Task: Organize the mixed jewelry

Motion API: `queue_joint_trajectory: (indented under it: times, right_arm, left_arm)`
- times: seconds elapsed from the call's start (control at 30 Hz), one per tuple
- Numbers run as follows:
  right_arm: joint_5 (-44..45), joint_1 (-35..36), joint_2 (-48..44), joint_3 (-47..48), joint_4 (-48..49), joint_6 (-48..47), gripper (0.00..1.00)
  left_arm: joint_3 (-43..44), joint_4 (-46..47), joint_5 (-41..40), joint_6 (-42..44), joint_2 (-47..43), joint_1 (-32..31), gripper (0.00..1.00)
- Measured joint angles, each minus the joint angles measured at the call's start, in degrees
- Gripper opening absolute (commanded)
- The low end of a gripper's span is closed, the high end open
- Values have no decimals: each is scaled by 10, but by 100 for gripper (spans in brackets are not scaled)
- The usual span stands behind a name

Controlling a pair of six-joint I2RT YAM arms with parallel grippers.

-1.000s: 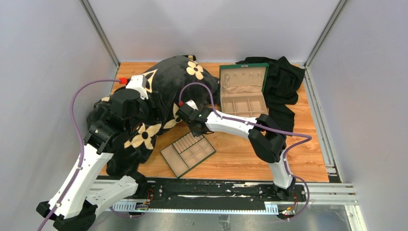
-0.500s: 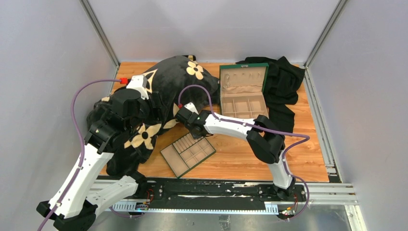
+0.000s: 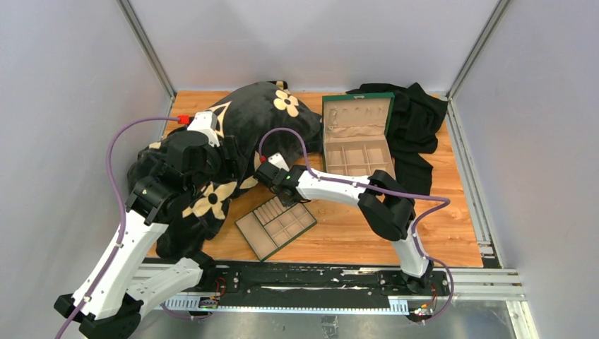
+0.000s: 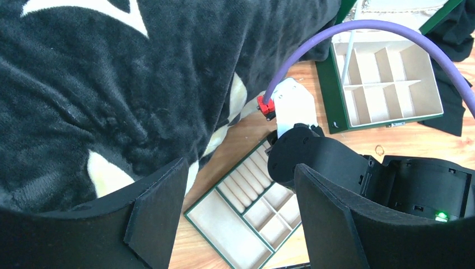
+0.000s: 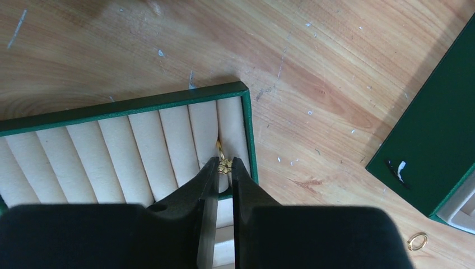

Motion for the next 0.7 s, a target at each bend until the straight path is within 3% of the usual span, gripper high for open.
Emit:
queue_joint_trajectory:
  times: [0.23,0.37,0.47,0.7]
  right_arm:
    - [2,0,-6,-1,0,-5,34]
    - [2,1,-14,-2,6,-11,36]
    - [2,2,-22,-5,12,-13,33]
    - [9,2,-40,-14,24,-17,16]
  left_arm:
    - [-1,0,0,0,0,0,74]
    - [-1,0,0,0,0,0,74]
    - [-1,0,0,0,1,0,74]
    - [-1,0,0,0,1,0,74]
